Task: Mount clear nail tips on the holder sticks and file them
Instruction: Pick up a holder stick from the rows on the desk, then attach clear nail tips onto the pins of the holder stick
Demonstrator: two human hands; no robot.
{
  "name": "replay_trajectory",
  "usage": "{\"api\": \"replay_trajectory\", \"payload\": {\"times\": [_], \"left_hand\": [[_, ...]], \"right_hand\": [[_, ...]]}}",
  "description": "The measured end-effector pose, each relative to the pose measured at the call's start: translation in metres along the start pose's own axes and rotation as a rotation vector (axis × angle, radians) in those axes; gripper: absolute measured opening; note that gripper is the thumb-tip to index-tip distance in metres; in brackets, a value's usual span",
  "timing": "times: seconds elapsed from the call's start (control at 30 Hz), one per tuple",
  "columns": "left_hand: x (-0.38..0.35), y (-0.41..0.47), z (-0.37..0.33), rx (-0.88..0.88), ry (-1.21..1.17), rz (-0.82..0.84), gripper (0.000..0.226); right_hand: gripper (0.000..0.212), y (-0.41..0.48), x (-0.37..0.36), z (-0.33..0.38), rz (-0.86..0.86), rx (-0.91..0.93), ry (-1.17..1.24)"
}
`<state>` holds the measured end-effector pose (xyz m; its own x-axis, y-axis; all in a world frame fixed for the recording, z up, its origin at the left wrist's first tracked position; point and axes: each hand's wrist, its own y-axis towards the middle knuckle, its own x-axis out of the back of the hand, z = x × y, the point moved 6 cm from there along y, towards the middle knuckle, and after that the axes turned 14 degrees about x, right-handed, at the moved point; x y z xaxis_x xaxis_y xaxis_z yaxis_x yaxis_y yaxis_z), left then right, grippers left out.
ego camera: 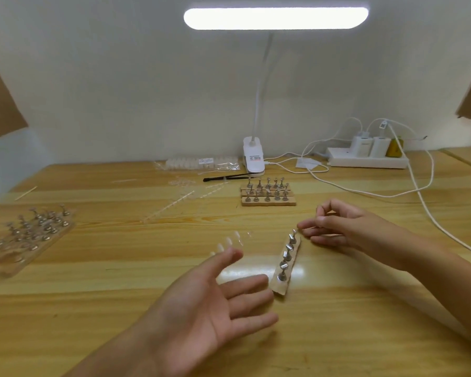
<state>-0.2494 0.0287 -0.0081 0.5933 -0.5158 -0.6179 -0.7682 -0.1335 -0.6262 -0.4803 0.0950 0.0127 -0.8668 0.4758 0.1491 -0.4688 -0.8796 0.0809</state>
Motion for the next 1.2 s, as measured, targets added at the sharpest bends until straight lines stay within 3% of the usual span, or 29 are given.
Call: {"api": "replay_trajectory", "payload": {"times": [0.1, 0.2, 0.47, 0.53, 0.6, 0.7, 0.8, 0.97, 1.2], "left_hand": [[-0.013, 0.009, 0.016, 0.115, 0.055, 0.049, 0.044], [-0.022, 0.023, 0.028, 0.191, 0.139, 0.118, 0.033], [-0.035, 0.057, -0.002, -0.013, 0.14, 0.169, 0.036], [-0.035, 0.061, -0.005, -0.018, 0.158, 0.211, 0.033], [-0.034, 0.055, -0.012, -0.042, 0.182, 0.26, 0.028], [-0.023, 0.035, -0.047, -0.328, 0.151, 0.191, 0.016], [-0.018, 0.014, -0.066, -0.482, 0.132, 0.194, 0.015], [-0.028, 0.011, -0.025, -0.221, 0.193, 0.375, 0.018], [-0.025, 0.016, -0.012, -0.085, 0.209, 0.335, 0.011]], "right_hand": [[0.007, -0.005, 0.013, 0.006, -0.008, -0.015, -0.089], [0.005, -0.009, 0.01, 0.007, 0.093, -0.059, -0.103], [0.009, 0.028, -0.039, 0.016, 0.321, 0.0, -0.143], [0.003, 0.037, -0.043, 0.027, 0.261, 0.147, -0.204], [0.004, 0.037, -0.035, 0.039, 0.075, 0.28, -0.189], [0.018, 0.016, -0.017, 0.051, -0.114, 0.354, -0.003], [0.035, -0.013, -0.017, 0.06, -0.109, 0.433, 0.104], [0.014, -0.035, -0.046, 0.038, -0.069, 0.503, 0.004], [0.022, -0.032, -0.047, 0.015, 0.073, 0.427, -0.371]]}}
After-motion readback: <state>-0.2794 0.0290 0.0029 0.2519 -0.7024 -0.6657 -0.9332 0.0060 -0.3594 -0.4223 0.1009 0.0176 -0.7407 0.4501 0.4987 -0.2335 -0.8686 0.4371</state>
